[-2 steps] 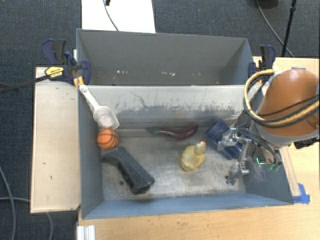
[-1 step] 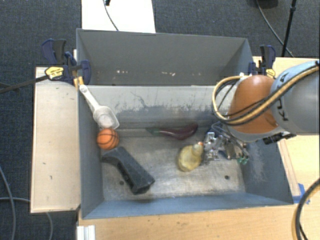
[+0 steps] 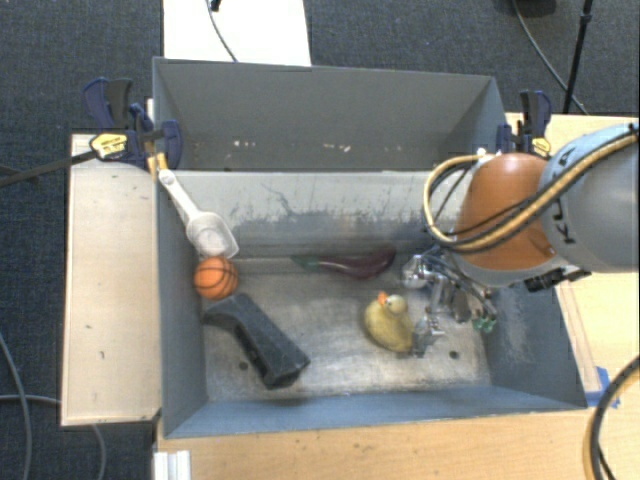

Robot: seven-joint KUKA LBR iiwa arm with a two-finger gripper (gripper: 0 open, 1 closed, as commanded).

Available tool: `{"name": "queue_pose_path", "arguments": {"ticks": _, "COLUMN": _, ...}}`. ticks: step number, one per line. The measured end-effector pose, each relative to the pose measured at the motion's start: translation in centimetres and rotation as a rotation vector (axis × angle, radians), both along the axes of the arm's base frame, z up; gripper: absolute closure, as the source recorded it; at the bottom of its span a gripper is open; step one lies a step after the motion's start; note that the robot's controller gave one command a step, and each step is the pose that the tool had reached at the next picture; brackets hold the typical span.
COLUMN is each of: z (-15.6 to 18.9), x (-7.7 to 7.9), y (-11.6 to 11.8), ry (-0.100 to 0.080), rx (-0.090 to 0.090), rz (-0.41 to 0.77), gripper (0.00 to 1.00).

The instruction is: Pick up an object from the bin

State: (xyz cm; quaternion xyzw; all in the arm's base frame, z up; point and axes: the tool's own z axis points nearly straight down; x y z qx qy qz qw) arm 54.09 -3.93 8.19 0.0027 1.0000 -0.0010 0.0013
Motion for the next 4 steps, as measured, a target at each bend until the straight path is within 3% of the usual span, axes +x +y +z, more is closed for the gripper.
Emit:
{"name": "queue_pose_path", "arguments": {"ticks": 1, "z": -0.1, "x": 0.0, "y": 0.1, "ry": 0.000, "rx": 0.001, "rz": 0.001, "gripper": 0.00}}
{"name": "queue_pose_path", "arguments": {"ticks": 2, "z": -0.5, "x": -0.7, "y": 4.1, "ry": -0.001, "rx": 0.002, "rz": 0.096, "gripper": 1.00}}
{"name": "queue_pose_path", "arguments": {"ticks": 3, "z": -0.5, "x": -0.7, "y": 4.1, "ry": -0.001, "rx": 0.001, "rz": 0.097, "gripper": 1.00}}
{"name": "queue_pose_path", "arguments": {"ticks": 4, "z": 13.8, "x": -1.3, "y": 1.0, "ry": -0.002, "rx": 0.001, "rz": 0.198, "gripper": 1.00}}
